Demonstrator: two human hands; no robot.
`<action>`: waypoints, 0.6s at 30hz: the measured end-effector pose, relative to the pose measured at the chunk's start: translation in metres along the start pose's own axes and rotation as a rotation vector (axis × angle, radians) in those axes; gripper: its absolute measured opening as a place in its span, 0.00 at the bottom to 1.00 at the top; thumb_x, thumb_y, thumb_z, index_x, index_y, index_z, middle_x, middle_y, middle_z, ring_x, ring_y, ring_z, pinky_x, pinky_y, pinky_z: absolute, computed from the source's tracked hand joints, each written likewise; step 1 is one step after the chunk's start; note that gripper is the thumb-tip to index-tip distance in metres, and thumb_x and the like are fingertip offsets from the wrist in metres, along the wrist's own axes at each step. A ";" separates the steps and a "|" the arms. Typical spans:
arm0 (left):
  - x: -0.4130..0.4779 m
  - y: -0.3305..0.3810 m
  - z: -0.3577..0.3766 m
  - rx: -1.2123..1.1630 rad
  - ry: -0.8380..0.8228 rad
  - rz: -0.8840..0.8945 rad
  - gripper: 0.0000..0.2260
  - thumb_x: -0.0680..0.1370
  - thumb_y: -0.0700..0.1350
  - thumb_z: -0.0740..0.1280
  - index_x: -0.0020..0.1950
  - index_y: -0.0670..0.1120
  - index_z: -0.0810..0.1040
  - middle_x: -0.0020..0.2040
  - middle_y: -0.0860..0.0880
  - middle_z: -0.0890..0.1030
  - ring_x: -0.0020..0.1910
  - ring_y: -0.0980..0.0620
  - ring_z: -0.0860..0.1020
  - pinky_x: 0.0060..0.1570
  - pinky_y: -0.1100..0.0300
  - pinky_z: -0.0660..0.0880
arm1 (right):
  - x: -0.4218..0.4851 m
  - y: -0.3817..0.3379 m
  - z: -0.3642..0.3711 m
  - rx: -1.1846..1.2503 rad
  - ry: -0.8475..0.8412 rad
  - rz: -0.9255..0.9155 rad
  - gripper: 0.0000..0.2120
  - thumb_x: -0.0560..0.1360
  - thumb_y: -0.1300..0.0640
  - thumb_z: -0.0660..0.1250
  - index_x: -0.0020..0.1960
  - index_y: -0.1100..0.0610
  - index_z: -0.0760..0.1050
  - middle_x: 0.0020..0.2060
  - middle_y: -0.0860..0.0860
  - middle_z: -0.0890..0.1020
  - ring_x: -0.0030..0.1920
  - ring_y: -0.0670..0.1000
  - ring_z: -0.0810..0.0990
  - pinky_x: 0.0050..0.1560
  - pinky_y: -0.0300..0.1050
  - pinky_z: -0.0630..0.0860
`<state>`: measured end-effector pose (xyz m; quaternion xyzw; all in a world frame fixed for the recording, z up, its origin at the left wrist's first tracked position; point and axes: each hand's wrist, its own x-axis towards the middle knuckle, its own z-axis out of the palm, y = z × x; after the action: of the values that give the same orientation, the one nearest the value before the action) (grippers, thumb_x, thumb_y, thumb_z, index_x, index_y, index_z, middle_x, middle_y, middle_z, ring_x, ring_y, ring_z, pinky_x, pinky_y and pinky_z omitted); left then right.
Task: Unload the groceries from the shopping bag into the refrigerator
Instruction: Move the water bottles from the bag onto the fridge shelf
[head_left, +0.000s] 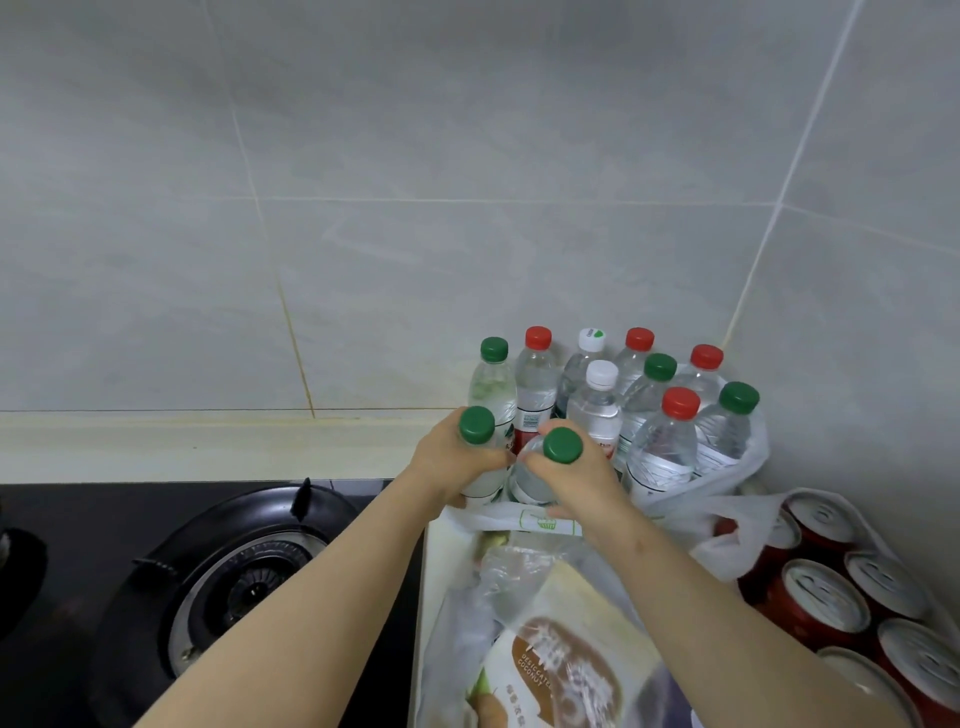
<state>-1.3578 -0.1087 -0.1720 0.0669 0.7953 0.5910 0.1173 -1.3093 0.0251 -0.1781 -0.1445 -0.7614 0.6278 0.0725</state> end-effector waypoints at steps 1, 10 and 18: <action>-0.002 0.000 0.000 -0.017 0.018 -0.002 0.13 0.70 0.41 0.73 0.50 0.51 0.75 0.43 0.54 0.77 0.46 0.50 0.76 0.47 0.50 0.77 | -0.002 0.000 0.000 0.020 0.007 -0.009 0.10 0.72 0.61 0.67 0.44 0.46 0.72 0.38 0.45 0.76 0.40 0.45 0.74 0.48 0.53 0.79; -0.035 -0.002 0.000 -0.282 0.286 0.063 0.13 0.63 0.43 0.72 0.43 0.56 0.76 0.41 0.53 0.77 0.42 0.49 0.75 0.35 0.52 0.78 | -0.029 -0.010 -0.003 0.188 0.139 -0.096 0.10 0.71 0.65 0.68 0.46 0.51 0.75 0.38 0.47 0.78 0.40 0.48 0.75 0.45 0.57 0.80; -0.100 0.021 -0.011 -0.516 0.555 0.307 0.15 0.67 0.36 0.74 0.46 0.53 0.76 0.39 0.56 0.79 0.42 0.51 0.78 0.44 0.44 0.80 | -0.071 -0.041 -0.004 0.291 0.152 -0.377 0.14 0.68 0.63 0.72 0.43 0.45 0.77 0.43 0.37 0.78 0.51 0.49 0.79 0.55 0.58 0.77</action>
<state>-1.2648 -0.1372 -0.1379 -0.0086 0.6032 0.7773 -0.1785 -1.2457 0.0001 -0.1318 -0.0347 -0.6688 0.6936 0.2654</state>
